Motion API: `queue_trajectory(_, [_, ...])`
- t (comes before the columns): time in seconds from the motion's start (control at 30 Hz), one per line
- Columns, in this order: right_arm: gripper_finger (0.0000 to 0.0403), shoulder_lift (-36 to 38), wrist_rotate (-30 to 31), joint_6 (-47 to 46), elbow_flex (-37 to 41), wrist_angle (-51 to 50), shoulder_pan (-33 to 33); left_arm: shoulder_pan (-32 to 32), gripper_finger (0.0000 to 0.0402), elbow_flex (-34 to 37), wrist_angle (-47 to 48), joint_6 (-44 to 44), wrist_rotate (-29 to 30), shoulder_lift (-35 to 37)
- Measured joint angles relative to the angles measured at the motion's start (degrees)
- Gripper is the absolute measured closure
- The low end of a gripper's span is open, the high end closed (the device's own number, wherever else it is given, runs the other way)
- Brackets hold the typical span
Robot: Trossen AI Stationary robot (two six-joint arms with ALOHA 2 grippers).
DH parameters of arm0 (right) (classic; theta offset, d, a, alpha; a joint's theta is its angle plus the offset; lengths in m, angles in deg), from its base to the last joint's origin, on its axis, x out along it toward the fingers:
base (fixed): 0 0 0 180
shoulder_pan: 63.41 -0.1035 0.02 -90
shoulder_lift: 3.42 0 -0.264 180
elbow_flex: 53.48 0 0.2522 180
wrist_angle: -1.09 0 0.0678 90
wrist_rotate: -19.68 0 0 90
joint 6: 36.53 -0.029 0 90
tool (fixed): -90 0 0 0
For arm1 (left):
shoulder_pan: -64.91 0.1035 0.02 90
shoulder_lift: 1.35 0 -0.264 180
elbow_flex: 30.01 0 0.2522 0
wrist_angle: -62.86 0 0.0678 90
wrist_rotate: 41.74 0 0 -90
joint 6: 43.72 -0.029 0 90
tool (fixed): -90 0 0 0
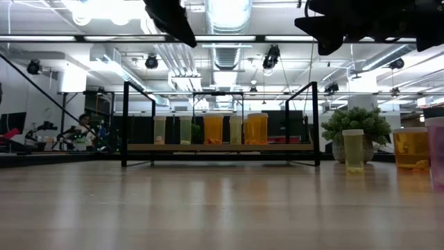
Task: Pick and place medicine bottles onto shelf by color
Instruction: Put the small yellow pill bottle on the shelf
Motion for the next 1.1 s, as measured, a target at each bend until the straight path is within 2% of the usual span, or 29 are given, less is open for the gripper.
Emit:
queue_trajectory(0.23, [0.0177,0.0,5.6,-3.3,-0.1,-0.6,0.0,-1.1,0.0253,10.0,-9.1,2.2,0.1,6.2])
queue_trajectory(0.4, [0.0177,-0.4,9.7,-4.6,-4.6,-9.8,0.0,-0.9,0.0253,15.9,-15.9,1.5,3.1,8.7])
queue_trajectory(0.53, [0.0177,-2.4,13.1,-3.5,-9.9,-17.2,0.2,-0.5,0.0253,19.4,-20.1,-2.5,6.6,10.0])
queue_trajectory(0.7, [0.0177,-5.3,13.6,-0.8,-16.9,-26.5,2.8,3.2,0.0257,23.2,-25.2,-10.9,7.7,10.3])
queue_trajectory(0.8, [0.0177,-7.0,13.6,1.2,-19.8,-29.9,5.2,7.4,0.0283,26.2,-30.9,-15.9,6.8,10.3])
queue_trajectory(0.97, [0.0177,-9.4,13.6,1.9,-21.8,-31.9,8.0,13.0,0.0379,31.1,-41.1,-14.7,0.1,9.3])
queue_trajectory(1.1, [0.0177,-10.2,13.4,2.4,-21.6,-31.8,8.2,13.4,0.0393,33.6,-43.0,-13.1,1.9,7.3])
